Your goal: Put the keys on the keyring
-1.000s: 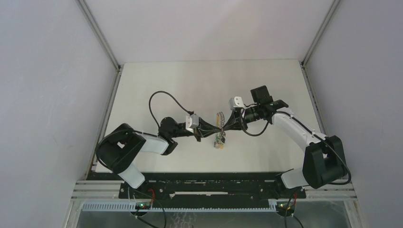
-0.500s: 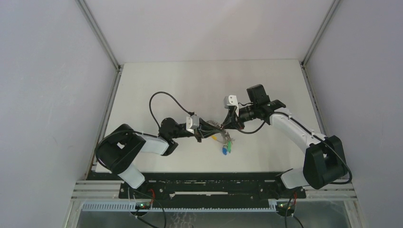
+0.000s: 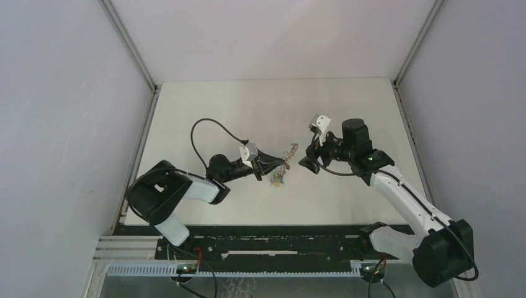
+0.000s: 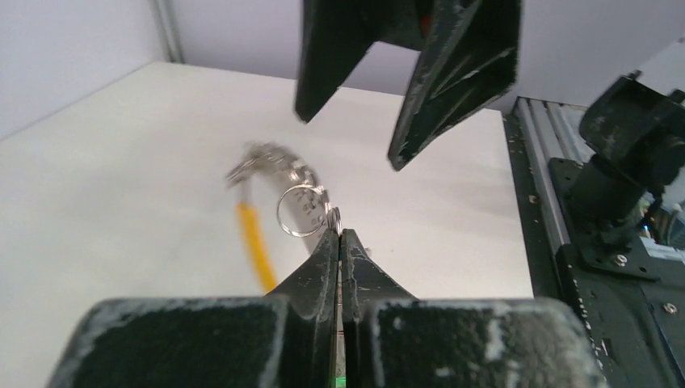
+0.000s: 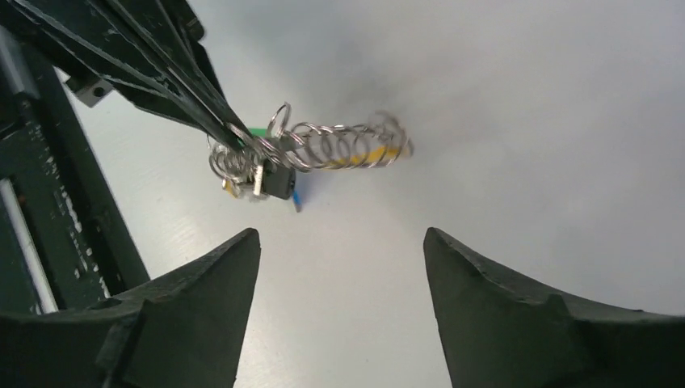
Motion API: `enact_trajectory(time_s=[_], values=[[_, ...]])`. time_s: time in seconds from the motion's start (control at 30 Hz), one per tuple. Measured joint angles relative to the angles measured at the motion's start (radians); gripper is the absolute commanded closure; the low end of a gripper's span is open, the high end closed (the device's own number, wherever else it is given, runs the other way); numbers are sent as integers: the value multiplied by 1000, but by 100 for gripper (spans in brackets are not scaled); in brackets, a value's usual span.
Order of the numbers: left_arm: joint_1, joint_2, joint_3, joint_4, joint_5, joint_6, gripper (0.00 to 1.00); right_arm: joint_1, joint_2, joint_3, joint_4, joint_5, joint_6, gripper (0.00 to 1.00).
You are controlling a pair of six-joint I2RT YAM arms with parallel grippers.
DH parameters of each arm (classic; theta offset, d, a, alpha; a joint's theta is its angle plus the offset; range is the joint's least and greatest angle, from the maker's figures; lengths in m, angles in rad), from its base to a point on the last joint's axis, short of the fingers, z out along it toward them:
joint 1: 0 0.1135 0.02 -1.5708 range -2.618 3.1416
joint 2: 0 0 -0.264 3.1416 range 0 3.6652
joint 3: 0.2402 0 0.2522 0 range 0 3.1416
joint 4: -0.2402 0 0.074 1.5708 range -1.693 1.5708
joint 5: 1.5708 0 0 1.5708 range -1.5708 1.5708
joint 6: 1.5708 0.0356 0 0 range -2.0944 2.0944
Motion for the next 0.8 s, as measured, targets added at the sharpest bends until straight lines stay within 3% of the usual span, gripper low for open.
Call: enact_trajectory(time_s=[0.17,0.33,0.47,0.67,0.73,0.8], values=[[33,7,-19,0,-96,-79,98,-12,-90,-61,17,154,188,1],[75,11,-30,-62,-185,-149,91,-25,-198,-71,-7,308,396,0],[79,11,-4,-235,-253,-166,80,-27,-303,-82,-21,359,498,0],[88,24,120,-500,-330,-184,53,-29,-467,-118,-69,396,561,0],[97,15,127,-544,-350,-200,32,-29,-505,-118,-90,418,570,0],[108,-23,121,-615,-375,-212,2,-30,-541,-118,-118,442,576,0]])
